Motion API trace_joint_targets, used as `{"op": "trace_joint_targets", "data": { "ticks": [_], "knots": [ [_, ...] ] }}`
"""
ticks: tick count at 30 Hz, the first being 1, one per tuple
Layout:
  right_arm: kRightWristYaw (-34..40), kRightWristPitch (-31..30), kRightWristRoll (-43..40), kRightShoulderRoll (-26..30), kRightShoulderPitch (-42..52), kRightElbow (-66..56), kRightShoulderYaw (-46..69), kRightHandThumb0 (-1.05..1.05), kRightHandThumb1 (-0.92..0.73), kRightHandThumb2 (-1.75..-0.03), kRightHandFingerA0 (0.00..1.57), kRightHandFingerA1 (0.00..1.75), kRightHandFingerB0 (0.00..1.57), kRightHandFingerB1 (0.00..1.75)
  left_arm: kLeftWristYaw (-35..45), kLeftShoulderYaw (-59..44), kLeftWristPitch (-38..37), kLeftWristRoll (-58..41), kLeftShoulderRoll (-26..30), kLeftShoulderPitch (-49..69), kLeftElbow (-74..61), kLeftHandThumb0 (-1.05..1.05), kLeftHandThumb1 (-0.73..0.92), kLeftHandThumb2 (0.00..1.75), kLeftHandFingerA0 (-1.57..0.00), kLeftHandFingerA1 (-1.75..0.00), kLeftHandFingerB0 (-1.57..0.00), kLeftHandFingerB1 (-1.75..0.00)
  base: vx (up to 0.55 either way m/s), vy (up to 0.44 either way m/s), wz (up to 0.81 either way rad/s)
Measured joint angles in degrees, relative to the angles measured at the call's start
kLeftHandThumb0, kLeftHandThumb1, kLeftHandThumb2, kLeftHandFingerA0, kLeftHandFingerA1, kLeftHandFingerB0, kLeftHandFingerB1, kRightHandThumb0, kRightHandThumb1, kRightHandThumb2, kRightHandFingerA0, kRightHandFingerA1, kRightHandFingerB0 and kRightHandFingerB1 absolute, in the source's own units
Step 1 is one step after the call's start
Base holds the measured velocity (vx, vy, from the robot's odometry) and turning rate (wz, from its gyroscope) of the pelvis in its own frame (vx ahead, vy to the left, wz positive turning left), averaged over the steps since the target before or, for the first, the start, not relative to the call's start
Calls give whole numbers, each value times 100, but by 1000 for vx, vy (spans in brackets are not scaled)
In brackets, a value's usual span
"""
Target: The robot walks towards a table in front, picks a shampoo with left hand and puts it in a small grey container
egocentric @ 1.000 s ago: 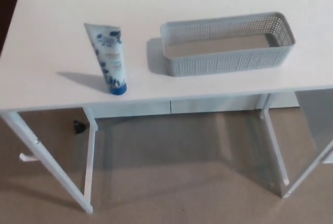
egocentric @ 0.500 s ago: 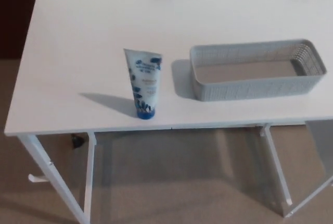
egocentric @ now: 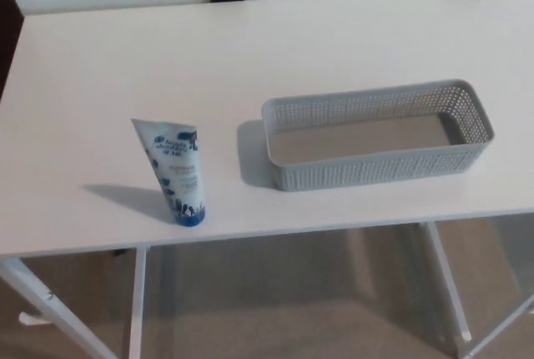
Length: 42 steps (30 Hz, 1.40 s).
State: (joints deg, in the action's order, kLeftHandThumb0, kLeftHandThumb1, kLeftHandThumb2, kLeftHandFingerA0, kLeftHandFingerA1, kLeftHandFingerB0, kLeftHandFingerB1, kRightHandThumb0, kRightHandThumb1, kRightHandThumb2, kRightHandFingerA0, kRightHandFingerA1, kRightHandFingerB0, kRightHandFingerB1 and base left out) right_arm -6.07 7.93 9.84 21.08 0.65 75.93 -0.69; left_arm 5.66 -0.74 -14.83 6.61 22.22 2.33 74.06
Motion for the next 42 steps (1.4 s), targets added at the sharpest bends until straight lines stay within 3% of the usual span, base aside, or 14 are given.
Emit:
{"op": "trace_joint_targets", "data": {
  "ticks": [7,8,13,16,18,19,20,21,31,32,33,35,40,42],
  "knots": [
    [-6,7,16,-7,-11,-2,-34,-34,-70,-61,72,48,56,42,8,24,-1,3,-10,-98,-20,-42,55,81,-53,-59,-36,-49,30,103,-6],
    [-7,11,24,-11,-14,-4,-50,-34,-70,-61,70,47,55,41,9,23,1,3,-2,-97,-20,-34,66,59,-61,-52,-43,-38,151,342,-11],
    [-6,-6,55,-83,7,34,-74,-32,-68,-60,70,47,56,41,9,9,2,0,42,-69,5,-35,64,59,-62,-52,-43,-38,63,93,9],
    [5,-6,55,-87,-19,36,-37,-32,-69,-61,69,46,55,40,7,7,2,0,38,-97,5,-41,55,80,-55,-59,-37,-49,32,11,5],
    [18,-6,59,-86,-30,43,-30,-33,-69,-61,69,46,54,40,6,7,2,0,34,-110,3,-34,63,59,-62,-52,-43,-38,0,0,0],
    [18,-6,59,-86,-31,44,-29,-34,-69,-61,69,45,53,40,6,7,2,0,33,-111,4,-40,55,82,-58,-66,-37,-50,0,0,0],
    [19,-6,64,-85,-32,47,-28,-34,-69,-61,69,45,53,40,4,8,2,0,32,-109,5,-40,55,82,-58,-66,-37,-50,0,0,0],
    [19,-6,67,-85,-33,48,-28,-35,-70,-61,70,46,54,40,4,9,2,0,32,-108,5,-35,66,59,-62,-55,-44,-38,0,0,0],
    [8,1,91,-72,80,53,-22,-34,-69,-60,72,47,57,41,5,62,0,13,30,-39,16,-42,54,81,-55,-60,-37,-49,0,0,0],
    [8,7,94,-72,85,51,-25,-33,-69,-60,71,47,57,42,5,66,0,13,30,-39,19,-35,65,59,-64,-61,-43,-39,0,0,0],
    [8,13,95,-72,89,47,-24,-33,-70,-59,70,47,56,41,5,66,0,13,30,-39,20,-42,54,80,-55,-61,-36,-49,0,0,0],
    [6,34,90,-72,116,25,-9,-33,-71,-59,69,46,55,41,8,64,0,11,30,-34,13,-41,54,80,-58,-62,-37,-49,0,0,0],
    [-18,59,85,-72,153,10,24,-31,-69,-59,68,46,55,41,-4,-68,-15,-21,30,-7,-28,-42,51,76,-61,-62,-26,-44,0,0,0],
    [-22,63,86,-72,154,10,27,-34,-70,-60,71,47,55,40,-1,-160,-36,-51,28,-1,-80,-30,59,58,-63,-55,-21,-31,0,0,0]
  ]
}}
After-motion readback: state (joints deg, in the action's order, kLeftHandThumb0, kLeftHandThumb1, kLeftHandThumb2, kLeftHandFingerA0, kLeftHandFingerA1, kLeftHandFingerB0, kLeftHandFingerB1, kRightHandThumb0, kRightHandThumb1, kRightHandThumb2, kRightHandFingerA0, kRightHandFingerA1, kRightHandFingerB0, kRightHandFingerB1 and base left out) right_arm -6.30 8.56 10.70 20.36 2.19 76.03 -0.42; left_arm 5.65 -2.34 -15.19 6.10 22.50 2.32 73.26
